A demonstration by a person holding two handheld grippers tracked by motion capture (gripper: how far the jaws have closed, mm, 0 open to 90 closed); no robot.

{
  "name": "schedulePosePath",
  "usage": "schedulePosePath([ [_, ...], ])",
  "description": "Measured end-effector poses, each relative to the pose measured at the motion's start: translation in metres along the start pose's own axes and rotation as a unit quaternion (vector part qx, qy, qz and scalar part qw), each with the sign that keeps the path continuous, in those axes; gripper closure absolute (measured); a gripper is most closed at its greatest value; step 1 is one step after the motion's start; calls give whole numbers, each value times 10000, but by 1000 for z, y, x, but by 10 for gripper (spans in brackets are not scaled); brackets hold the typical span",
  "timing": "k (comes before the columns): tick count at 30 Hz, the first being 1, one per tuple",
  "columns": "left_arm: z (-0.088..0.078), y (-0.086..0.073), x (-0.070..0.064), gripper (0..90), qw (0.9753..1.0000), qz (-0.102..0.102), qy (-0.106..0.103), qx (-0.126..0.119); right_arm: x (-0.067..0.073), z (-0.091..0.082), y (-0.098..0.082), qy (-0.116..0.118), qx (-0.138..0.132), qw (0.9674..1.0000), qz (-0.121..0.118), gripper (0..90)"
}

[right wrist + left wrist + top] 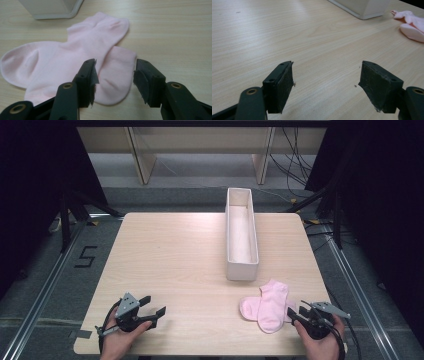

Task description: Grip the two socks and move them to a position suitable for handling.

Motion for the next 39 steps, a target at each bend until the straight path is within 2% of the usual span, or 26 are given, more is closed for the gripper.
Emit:
schedulePosePath([
  [1,0,2,0,257,10000,-89,-11,-37,1,1,3,23,-2,10000,-49,501],
  [4,3,2,0,269,9999,-100,-15,6,6,5,7,78,4,10000,28,490],
  [5,6,0,0,269,9999,-103,-16,23,5,9,10,37,77,9999,-143,480],
  [6,6,0,0,268,9999,-103,-16,23,5,9,10,37,77,9999,-143,480],
  [8,8,-1,-3,262,10000,-28,-60,36,9,16,15,51,109,9997,-193,451],
  [9,9,-2,-4,261,10000,27,-38,65,11,16,16,56,196,9997,-134,444],
  [10,9,-1,-5,258,10000,39,-72,41,11,20,18,12,192,9994,-273,439],
  [16,3,5,-10,260,9999,88,-57,-64,17,28,20,-44,454,9983,-354,417],
  [17,3,4,-10,260,9999,118,-65,-38,19,31,22,-24,494,9977,-462,413],
  [20,4,4,-11,261,9999,84,-112,-84,20,36,24,-89,496,9981,-358,408],
  [21,5,6,-12,261,9999,83,-117,-94,21,38,22,-50,671,9974,-269,391],
  [23,6,6,-13,262,9999,105,-101,-75,22,43,17,-98,917,9955,-235,388],
  [25,6,6,-14,262,9999,112,-111,-63,21,45,16,-183,908,9949,-394,398],
  [27,8,5,-15,262,9998,91,-172,-73,21,45,14,-240,922,9937,-593,448],
  [29,7,3,-14,262,9999,114,-122,-16,20,44,11,-527,950,9903,-864,484],
  [30,7,3,-14,262,9999,114,-122,-16,20,44,11,-527,950,9903,-864,484],
  [31,7,2,-14,262,9998,122,-164,-29,22,43,10,-566,1006,9885,-981,536],
  [33,7,1,-15,262,9998,104,-157,-37,24,42,9,-569,1068,9890,-851,653],
  [34,7,1,-15,263,9998,104,-157,-37,24,42,9,-569,1068,9890,-851,653],
  [35,5,0,-14,263,9999,108,-94,26,27,42,8,-530,986,9904,-806,751],
  [36,6,0,-14,262,9999,110,-123,-12,33,41,6,-518,963,9921,-615,800],
  [37,6,0,-15,262,9998,115,-150,-17,34,41,5,-463,1003,9919,-633,830],
  [38,6,0,-15,262,9999,115,-124,15,32,41,7,-453,994,9905,-835,840],
  [39,6,0,-16,263,9999,99,-138,-2,34,42,7,-416,991,9915,-733,846],
])
Point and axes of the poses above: each handheld gripper's, and its own axes: z roughly forward along the jaws, y roughly out of its top, x roughly to its left, the point moved 8 cm from there along z, roughly forward along the jaws, and after that the axes turned 3 degrees about -x, right-handed, at the moved point
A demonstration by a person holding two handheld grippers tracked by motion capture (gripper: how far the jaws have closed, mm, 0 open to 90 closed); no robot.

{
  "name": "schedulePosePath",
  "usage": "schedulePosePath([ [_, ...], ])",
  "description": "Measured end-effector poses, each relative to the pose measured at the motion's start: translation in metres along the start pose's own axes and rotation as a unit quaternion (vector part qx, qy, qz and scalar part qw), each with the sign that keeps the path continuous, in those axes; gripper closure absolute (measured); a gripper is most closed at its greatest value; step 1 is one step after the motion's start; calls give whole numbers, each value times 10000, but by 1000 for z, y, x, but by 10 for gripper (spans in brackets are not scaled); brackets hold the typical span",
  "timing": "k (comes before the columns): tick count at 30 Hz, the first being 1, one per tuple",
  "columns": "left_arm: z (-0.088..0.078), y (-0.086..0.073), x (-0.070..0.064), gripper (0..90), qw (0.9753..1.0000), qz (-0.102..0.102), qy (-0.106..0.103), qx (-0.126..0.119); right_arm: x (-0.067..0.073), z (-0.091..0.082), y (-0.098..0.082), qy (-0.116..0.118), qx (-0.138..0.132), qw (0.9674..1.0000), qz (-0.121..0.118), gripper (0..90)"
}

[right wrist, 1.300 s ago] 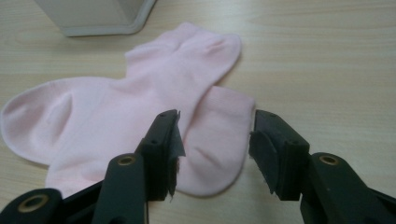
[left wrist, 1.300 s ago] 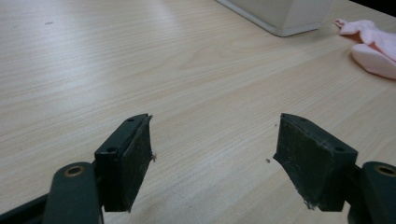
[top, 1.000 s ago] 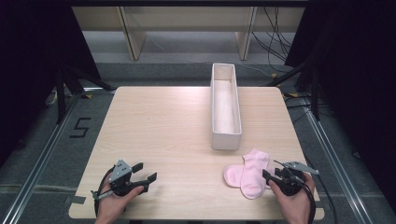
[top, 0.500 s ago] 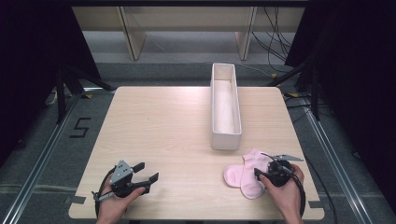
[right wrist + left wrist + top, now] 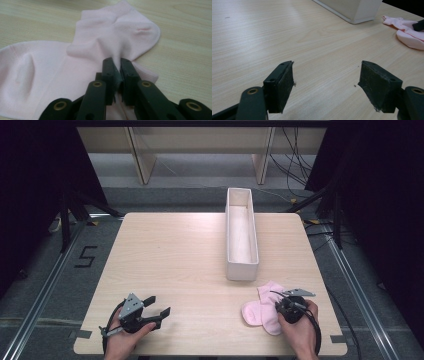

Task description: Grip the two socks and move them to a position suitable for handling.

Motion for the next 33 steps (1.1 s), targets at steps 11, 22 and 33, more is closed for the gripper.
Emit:
schedulePosePath([
  [11,1,0,-2,262,10000,57,-12,55,12,-15,3,469,40,9986,220,861],
  [22,0,1,-1,267,10000,70,21,27,65,-31,16,914,-182,9956,-13,861],
  [33,0,2,-4,269,9999,110,-23,42,122,-29,23,1182,-198,9926,-185,861],
])
Point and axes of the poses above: each handheld gripper's, and its own axes: z roughly forward along the jaws, y roughly out of its top, x roughly to its left, the point moved 8 cm from there along z, roughly forward along the jaws, and after that the axes turned 3 degrees about -x, right-handed, at the moved point
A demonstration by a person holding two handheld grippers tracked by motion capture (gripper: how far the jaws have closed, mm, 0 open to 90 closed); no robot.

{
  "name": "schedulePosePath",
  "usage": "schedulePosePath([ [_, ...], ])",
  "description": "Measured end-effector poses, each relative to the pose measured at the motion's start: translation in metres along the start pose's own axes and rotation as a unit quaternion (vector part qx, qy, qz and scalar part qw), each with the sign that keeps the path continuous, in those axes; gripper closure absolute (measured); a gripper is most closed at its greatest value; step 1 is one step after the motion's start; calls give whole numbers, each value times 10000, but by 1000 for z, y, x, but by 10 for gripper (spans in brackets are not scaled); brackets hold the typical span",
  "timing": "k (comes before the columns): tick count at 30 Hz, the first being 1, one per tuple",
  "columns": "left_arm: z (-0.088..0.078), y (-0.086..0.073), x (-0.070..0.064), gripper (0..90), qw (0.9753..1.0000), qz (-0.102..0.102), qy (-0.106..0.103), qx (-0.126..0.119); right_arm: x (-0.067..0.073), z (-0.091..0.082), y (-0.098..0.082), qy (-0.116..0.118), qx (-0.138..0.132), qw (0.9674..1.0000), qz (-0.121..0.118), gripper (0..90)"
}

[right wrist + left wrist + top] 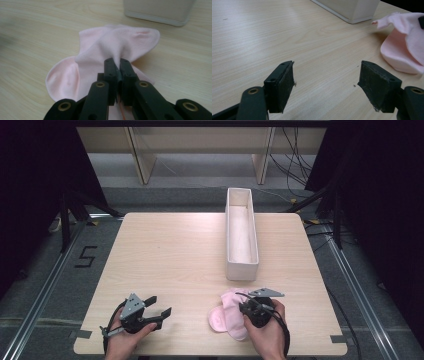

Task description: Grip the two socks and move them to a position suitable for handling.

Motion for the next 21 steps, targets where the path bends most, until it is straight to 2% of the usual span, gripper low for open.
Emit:
schedulePosePath([
  [3,1,1,-7,290,9999,48,-140,7,16,9,0,27,22,10000,81,861],
  [6,1,2,-14,304,9997,113,-219,44,25,17,-1,36,88,10000,4,861],
  [7,1,1,-15,308,9996,153,-243,72,29,20,-2,63,98,9999,84,860],
  [10,3,0,-19,328,9992,174,-332,101,37,29,-3,89,163,9998,52,858],
  [11,4,-2,-21,333,9989,217,-375,194,40,32,-4,114,193,9997,81,857],
  [12,4,-2,-21,338,9989,217,-375,194,41,36,-4,165,192,9997,-1,854],
  [13,5,-3,-25,348,9982,239,-495,236,42,39,-5,142,240,9996,33,847],
  [14,5,-3,-25,356,9982,239,-495,236,42,39,-5,142,240,9996,33,847],
  [15,6,-4,-30,366,9972,299,-604,318,46,44,-8,238,398,9988,170,808],
  [16,6,-5,-32,386,9963,360,-667,404,44,43,-10,224,519,9984,66,774],
  [17,6,-5,-32,410,9963,360,-667,404,44,43,-10,224,519,9984,66,774],
  [18,6,-5,-37,410,9951,400,-791,438,42,43,-8,252,476,9985,-40,737],
  [19,7,-6,-45,462,9923,557,-932,598,42,35,-1,409,396,9984,52,687],
  [20,7,-6,-45,490,9923,557,-932,598,40,30,4,473,320,9984,35,680],
  [21,7,-7,-54,518,9899,670,-1037,694,38,25,10,576,179,9982,-59,675],
])
Point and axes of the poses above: each handheld gripper's, and its own axes: z roughly forward along the jaws, y roughly out of its top, x roughly to its left, the point moved 8 cm from there along z, roughly forward along the jaws, and after that the axes turned 3 degrees about -x, right-handed, at the moved point
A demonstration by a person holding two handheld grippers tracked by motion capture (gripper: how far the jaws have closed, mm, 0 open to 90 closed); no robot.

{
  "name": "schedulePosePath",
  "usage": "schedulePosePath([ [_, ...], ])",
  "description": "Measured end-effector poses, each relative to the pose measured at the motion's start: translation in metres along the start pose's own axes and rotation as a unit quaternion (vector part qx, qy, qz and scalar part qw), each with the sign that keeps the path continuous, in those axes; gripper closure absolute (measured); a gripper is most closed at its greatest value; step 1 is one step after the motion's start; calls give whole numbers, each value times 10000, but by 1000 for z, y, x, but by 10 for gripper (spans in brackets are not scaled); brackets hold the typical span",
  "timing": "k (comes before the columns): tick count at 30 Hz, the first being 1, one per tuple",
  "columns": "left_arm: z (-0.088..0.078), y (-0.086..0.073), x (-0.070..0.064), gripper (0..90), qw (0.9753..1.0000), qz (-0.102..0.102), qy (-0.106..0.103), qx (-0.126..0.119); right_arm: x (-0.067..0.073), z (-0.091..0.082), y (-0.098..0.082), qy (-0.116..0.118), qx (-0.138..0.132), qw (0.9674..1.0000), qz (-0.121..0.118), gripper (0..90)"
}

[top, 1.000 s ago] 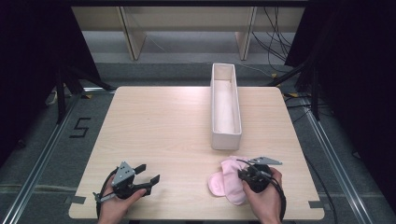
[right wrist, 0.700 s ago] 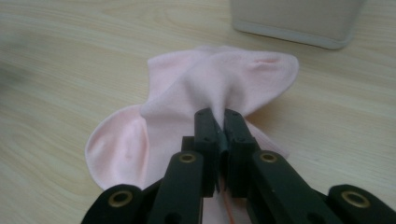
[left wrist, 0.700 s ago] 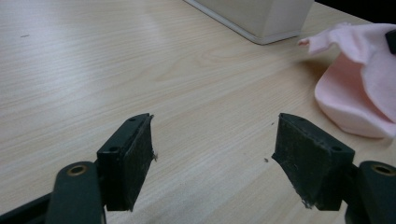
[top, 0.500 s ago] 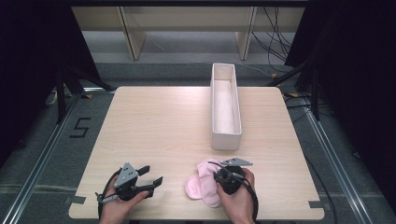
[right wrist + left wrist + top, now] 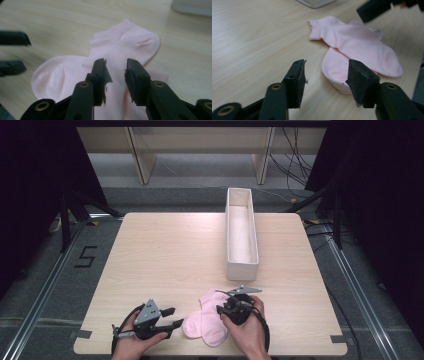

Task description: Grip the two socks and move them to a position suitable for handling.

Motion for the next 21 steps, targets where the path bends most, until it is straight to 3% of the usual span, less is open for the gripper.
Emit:
schedulePosePath([
  [3,2,-1,-7,601,9997,173,-130,124,-7,-12,7,-31,-16,10000,-52,708],
  [4,5,-3,-11,625,9987,386,-177,276,-18,-23,9,-169,333,9992,-149,746],
  [5,7,-4,-13,641,9984,416,-170,331,-25,-29,14,-143,394,9986,-322,766],
  [7,11,-7,-15,673,9980,441,-210,403,-46,-39,23,-415,468,9955,-710,802],
  [10,14,-11,-14,702,9961,623,-239,572,-60,-45,20,-580,569,9937,-777,827],
  [11,14,-11,-14,710,9961,623,-239,572,-60,-45,20,-580,569,9937,-777,827],
  [12,17,-13,-12,719,9954,663,-222,653,-55,-40,9,-295,606,9948,-762,838],
  [15,20,-14,-13,733,9959,579,-250,652,-51,-32,-4,-173,635,9954,-696,848],
  [17,23,-14,-13,737,9964,526,-233,627,-42,-14,-20,-34,552,9968,-574,853],
  [18,22,-14,-11,739,9945,692,-188,762,-39,-9,-24,9,553,9966,-605,857],
  [21,23,-14,-11,743,9944,698,-206,767,-34,3,-30,5,548,9951,-824,871],
])
Point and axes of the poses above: each handheld gripper's, and its own axes: z roughly forward along the jaws, y roughly out of its top, x roughly to its left, the point moved 8 cm from there along z, roughly forward along the jaws, and after that the axes turned 3 degrees about -x, right-handed, at the moved point
